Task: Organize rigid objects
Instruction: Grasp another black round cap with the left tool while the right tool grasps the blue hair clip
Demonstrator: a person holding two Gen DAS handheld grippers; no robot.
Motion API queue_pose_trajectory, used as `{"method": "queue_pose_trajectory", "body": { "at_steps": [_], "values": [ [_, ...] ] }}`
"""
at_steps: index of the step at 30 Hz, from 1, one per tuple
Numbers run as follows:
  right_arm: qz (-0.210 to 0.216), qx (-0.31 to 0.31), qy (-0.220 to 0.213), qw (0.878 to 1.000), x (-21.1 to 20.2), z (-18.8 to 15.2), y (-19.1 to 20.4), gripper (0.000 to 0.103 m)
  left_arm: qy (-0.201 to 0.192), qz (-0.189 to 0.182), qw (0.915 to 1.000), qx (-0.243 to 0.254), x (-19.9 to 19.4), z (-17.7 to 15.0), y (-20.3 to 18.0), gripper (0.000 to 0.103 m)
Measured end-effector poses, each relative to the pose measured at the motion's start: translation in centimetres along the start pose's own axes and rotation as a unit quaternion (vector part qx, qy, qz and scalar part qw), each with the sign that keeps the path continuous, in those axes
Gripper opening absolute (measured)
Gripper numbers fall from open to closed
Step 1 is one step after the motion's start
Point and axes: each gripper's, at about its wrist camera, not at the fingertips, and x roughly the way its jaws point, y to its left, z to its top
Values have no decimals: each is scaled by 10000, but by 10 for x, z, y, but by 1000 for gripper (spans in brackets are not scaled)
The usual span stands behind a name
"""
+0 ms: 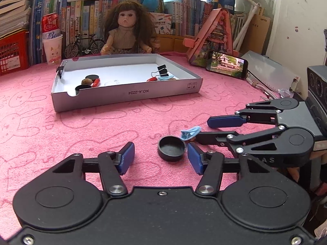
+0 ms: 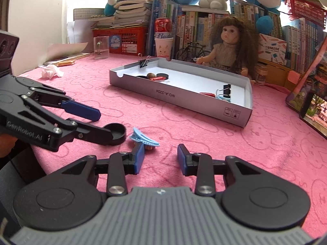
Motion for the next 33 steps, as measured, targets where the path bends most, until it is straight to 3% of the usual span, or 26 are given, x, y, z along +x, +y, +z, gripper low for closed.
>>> {"method": "queue_pose_trajectory", "body": {
  "at_steps": [1,3,6,11,18,26,33],
  "values": [
    [-28,65,-4,10000,0,-1,-2,53,1,-26,10000,23,1,0,-2,53],
    [-20,188,-10,9998,0,-1,-5,55,-10,-36,10000,51,2,-1,-5,51],
    [-34,240,-25,9997,-1,-2,-6,55,-56,141,9998,119,5,-2,-10,31],
    [183,439,-38,9989,-5,-1,-5,56,-104,224,9997,85,5,0,-9,30],
    [196,860,-194,9959,-1,0,-4,74,-152,413,9990,-98,4,4,2,30],
    [79,671,-164,9976,6,3,11,75,-144,595,9979,-225,3,4,8,30],
    [80,709,-70,9974,10,6,17,44,-168,661,9972,-298,3,4,10,30]
  ]
}}
